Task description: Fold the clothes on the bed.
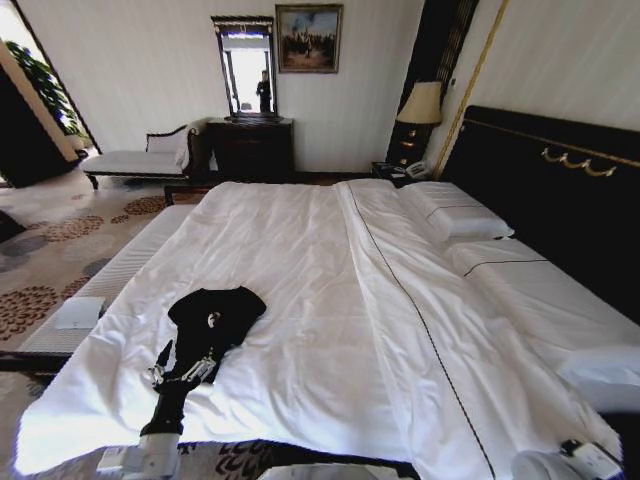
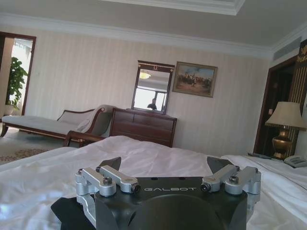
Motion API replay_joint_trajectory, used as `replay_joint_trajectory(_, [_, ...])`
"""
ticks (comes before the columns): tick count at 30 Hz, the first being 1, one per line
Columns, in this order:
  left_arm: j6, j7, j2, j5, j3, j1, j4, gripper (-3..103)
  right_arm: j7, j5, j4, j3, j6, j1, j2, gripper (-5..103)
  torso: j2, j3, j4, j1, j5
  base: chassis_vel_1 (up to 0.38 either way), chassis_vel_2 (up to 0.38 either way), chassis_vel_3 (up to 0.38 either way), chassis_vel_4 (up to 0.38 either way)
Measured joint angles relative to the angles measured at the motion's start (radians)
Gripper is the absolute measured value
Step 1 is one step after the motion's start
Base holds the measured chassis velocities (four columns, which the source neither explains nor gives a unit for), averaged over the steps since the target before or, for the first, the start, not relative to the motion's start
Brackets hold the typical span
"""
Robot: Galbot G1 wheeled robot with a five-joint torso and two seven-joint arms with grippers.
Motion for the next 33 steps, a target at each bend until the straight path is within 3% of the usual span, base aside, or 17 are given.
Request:
replay_joint_trajectory(7, [-0.002,0.0,-0.005,0.008,0.005,0.004,-0.002,100,0.017,-0.049,-0.042,-0.005,-0.002,0.011,0.003,2,0.0,0.0,-0.0005,0.0,0.0,0.0,0.0,0.0,0.0])
replay_joint_trajectory(9, [-0.002,0.0,-0.007,0.014,0.008,0.006,-0.002,100,0.035,-0.076,-0.055,0.006,-0.003,0.012,0.003,12,0.0,0.0,-0.003,0.0,-0.0004,0.0,0.0,0.0,0.0])
replay_joint_trajectory(10, [-0.002,0.0,-0.007,0.014,0.008,0.006,-0.002,100,0.035,-0.076,-0.055,0.006,-0.003,0.012,0.003,12,0.0,0.0,-0.003,0.0,-0.0004,0.0,0.0,0.0,0.0])
replay_joint_trajectory(13, [-0.003,0.0,-0.009,0.019,0.009,0.007,-0.005,100,0.045,-0.094,-0.001,0.04,-0.004,-0.002,0.012,27,0.0,0.0,-0.003,0.0,-0.0004,0.0,0.0,0.0,0.0])
replay_joint_trajectory(15, [-0.003,0.0,-0.009,0.021,0.009,0.007,-0.006,100,0.045,-0.118,0.058,0.064,-0.003,-0.011,0.019,33,0.0,0.0,-0.0016,0.0,-0.0007,0.0,0.0,0.0,0.0])
replay_joint_trajectory(16, [-0.003,0.0,-0.009,0.021,0.009,0.007,-0.006,100,0.045,-0.118,0.058,0.064,-0.003,-0.011,0.019,33,0.0,0.0,-0.0016,0.0,-0.0007,0.0,0.0,0.0,0.0])
replay_joint_trajectory(19, [-0.003,0.0,-0.012,0.031,0.011,0.009,-0.006,100,0.013,-0.15,0.172,0.093,0.023,-0.022,0.028,50,0.0,0.0,-0.0015,0.0,-0.0006,0.0,0.0,0.0,0.0])
replay_joint_trajectory(20, [-0.003,0.0,-0.012,0.031,0.011,0.009,-0.006,100,0.013,-0.15,0.172,0.093,0.023,-0.022,0.028,50,0.0,0.0,-0.0015,0.0,-0.0006,0.0,0.0,0.0,0.0])
replay_joint_trajectory(22, [-0.003,0.0,-0.015,0.037,0.014,0.011,-0.009,100,-0.035,-0.158,0.249,0.098,0.058,-0.024,0.03,61,0.0,0.0,-0.0011,0.0,-0.0005,0.0,0.0,0.0,0.0])
replay_joint_trajectory(25, [-0.003,0.0,-0.018,0.04,0.015,0.014,-0.015,100,-0.103,-0.184,0.286,0.086,0.108,-0.024,0.028,66,0.0,0.0,-0.0011,0.0,-0.0005,0.0,0.0,0.0,0.0])
replay_joint_trajectory(29, [0.0,0.0,-0.023,0.043,0.015,0.018,-0.03,100,-0.289,-0.185,0.313,0.011,0.201,-0.022,0.017,88,0.0,0.0,-0.001,0.0,-0.0001,0.0,0.0,0.0,0.0])
replay_joint_trajectory(31, [0.002,0.0,-0.024,0.045,0.016,0.02,-0.034,100,-0.321,-0.177,0.321,-0.005,0.211,-0.021,0.017,88,0.0,0.0,-0.0008,0.0,-0.0001,0.0,0.0,0.0,0.0])
replay_joint_trajectory(33, [0.008,-0.003,-0.028,0.06,0.016,0.022,-0.042,100,-0.437,-0.153,0.342,-0.062,0.24,-0.017,0.021,97,0.0,0.0,-0.0008,0.0,0.0,0.0,0.0,0.0,0.0])
